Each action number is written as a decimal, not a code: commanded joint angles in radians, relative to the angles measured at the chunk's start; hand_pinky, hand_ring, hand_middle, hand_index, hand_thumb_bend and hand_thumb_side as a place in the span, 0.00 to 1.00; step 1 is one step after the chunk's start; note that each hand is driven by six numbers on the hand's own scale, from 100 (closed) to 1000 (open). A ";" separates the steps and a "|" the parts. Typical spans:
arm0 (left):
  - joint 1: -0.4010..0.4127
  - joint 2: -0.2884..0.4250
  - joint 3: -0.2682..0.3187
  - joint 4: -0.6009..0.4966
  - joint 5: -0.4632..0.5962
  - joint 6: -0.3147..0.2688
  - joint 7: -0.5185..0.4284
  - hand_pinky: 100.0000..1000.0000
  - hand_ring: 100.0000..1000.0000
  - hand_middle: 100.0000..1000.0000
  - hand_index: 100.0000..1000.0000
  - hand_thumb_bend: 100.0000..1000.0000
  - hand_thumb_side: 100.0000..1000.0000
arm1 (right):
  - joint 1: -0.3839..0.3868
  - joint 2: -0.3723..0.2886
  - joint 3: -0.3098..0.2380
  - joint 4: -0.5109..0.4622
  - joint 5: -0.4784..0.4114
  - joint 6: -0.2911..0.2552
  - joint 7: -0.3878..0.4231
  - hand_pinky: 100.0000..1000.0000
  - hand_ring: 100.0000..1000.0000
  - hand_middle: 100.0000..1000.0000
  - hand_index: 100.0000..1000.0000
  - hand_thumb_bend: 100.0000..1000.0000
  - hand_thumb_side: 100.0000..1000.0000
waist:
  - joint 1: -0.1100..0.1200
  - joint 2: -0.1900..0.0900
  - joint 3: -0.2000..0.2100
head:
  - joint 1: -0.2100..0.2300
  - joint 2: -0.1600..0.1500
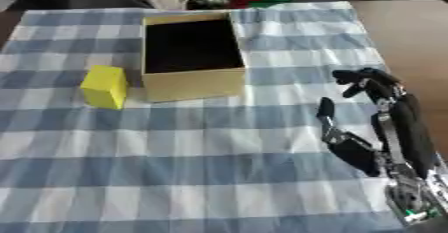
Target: Pick up objects on the table and place them in the box.
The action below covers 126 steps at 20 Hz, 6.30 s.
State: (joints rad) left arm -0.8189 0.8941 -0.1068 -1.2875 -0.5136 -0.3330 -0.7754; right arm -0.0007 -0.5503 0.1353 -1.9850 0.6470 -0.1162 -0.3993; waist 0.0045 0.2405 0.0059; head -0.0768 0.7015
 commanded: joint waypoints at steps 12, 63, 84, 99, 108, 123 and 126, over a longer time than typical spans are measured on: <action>-0.112 -0.092 -0.077 0.132 -0.145 -0.060 -0.132 0.94 0.94 0.91 0.94 0.90 0.21 | -0.012 -0.024 -0.001 -0.015 -0.011 -0.004 0.016 0.84 0.47 0.56 0.76 0.00 0.35 | 0.005 -0.022 -0.004 | 0.012 -0.011; -0.235 -0.375 -0.203 0.264 -0.014 0.098 -0.132 0.99 0.86 0.83 0.92 0.74 0.32 | -0.039 -0.003 0.000 -0.015 -0.021 0.014 0.041 0.85 0.46 0.56 0.77 0.00 0.35 | 0.025 -0.008 -0.028 | 0.033 0.003; -0.231 -0.395 -0.127 0.330 -0.056 0.110 -0.132 0.93 0.74 0.56 0.71 0.55 0.18 | -0.051 0.027 0.009 -0.015 -0.003 0.037 0.043 0.86 0.46 0.55 0.77 0.00 0.35 | 0.028 0.024 -0.046 | 0.023 0.003; -0.226 -0.402 -0.102 0.343 -0.056 0.143 -0.114 0.82 0.57 0.38 0.55 0.30 0.00 | -0.052 0.040 0.009 -0.015 -0.003 0.045 0.043 0.86 0.45 0.55 0.78 0.00 0.34 | 0.029 0.031 -0.052 | 0.016 0.008; -0.243 -0.355 -0.096 0.274 -0.043 0.173 -0.089 0.79 0.55 0.35 0.50 0.21 0.00 | -0.040 0.036 0.004 -0.015 -0.006 0.051 0.043 0.86 0.45 0.55 0.78 0.00 0.35 | 0.031 0.011 -0.041 | 0.015 0.011; -0.361 -0.357 -0.060 0.128 0.009 0.190 0.181 0.82 0.55 0.35 0.54 0.07 0.00 | -0.062 0.023 0.004 -0.015 -0.015 0.035 0.047 0.86 0.45 0.55 0.78 0.00 0.35 | 0.041 0.030 -0.061 | 0.037 -0.039; -0.376 -0.379 -0.072 0.126 0.074 0.184 0.267 0.83 0.55 0.35 0.54 0.02 0.00 | -0.071 0.026 0.008 -0.015 -0.013 0.035 0.049 0.86 0.45 0.55 0.78 0.00 0.35 | 0.045 0.040 -0.074 | 0.031 -0.055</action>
State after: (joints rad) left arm -1.1681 0.5063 -0.1816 -1.1426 -0.4665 -0.1471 -0.5440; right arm -0.0633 -0.5018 0.1480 -1.9850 0.6369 -0.0794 -0.3520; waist 0.0514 0.2986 -0.0697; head -0.0450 0.6614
